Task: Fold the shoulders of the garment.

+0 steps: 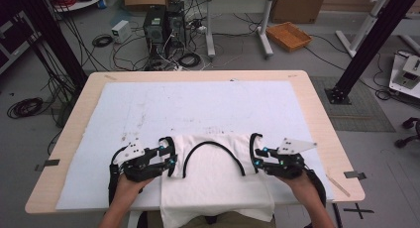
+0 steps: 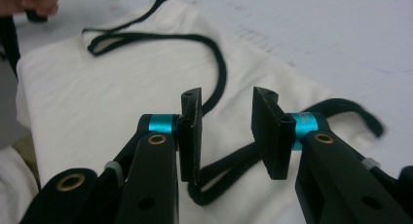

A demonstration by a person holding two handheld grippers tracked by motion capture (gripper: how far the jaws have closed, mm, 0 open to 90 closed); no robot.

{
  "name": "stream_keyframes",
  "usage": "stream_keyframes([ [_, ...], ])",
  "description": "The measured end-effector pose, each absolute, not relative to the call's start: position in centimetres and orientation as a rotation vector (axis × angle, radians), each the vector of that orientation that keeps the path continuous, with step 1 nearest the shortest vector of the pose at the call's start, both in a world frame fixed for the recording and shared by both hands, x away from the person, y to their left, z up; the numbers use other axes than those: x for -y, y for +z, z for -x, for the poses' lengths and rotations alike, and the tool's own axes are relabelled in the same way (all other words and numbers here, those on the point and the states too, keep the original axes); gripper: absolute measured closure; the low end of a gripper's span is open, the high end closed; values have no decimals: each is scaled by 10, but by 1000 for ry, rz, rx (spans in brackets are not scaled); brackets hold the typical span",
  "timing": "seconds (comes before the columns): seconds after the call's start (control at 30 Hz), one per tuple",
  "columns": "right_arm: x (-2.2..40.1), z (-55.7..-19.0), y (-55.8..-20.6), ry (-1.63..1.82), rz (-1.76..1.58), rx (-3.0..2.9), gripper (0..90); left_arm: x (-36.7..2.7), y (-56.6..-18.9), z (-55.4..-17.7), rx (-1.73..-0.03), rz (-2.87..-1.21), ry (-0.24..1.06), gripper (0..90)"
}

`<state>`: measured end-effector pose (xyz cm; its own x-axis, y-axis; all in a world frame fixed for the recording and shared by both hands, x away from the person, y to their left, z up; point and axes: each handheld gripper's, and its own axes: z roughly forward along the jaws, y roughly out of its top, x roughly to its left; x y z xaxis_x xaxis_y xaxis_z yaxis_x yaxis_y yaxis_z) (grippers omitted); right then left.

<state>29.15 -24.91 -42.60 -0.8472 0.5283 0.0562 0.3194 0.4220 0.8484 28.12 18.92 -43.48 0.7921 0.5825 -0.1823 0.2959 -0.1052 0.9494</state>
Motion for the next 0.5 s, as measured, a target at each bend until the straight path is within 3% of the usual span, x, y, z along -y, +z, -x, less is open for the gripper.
stream_keyframes([
  [0.13, 226, -292, -443, 1167, -656, -2610, 844, -189, -436, -282, -717, -1712, 322, 588],
  [0.27, 232, -291, -447, 1149, -661, -2657, 887, -190, -437, -285, -749, -1713, 352, 593],
  [0.3, 234, -291, -447, 1164, -662, -2669, 882, -190, -437, -285, -758, -1712, 357, 593],
  [0.37, 238, -293, -445, 1200, -689, -2666, 713, -189, -437, -287, -781, -1717, 377, 593],
  [0.5, 246, -308, -434, 1348, -864, -2443, 627, -182, -435, -301, -881, -1780, 424, 598],
])
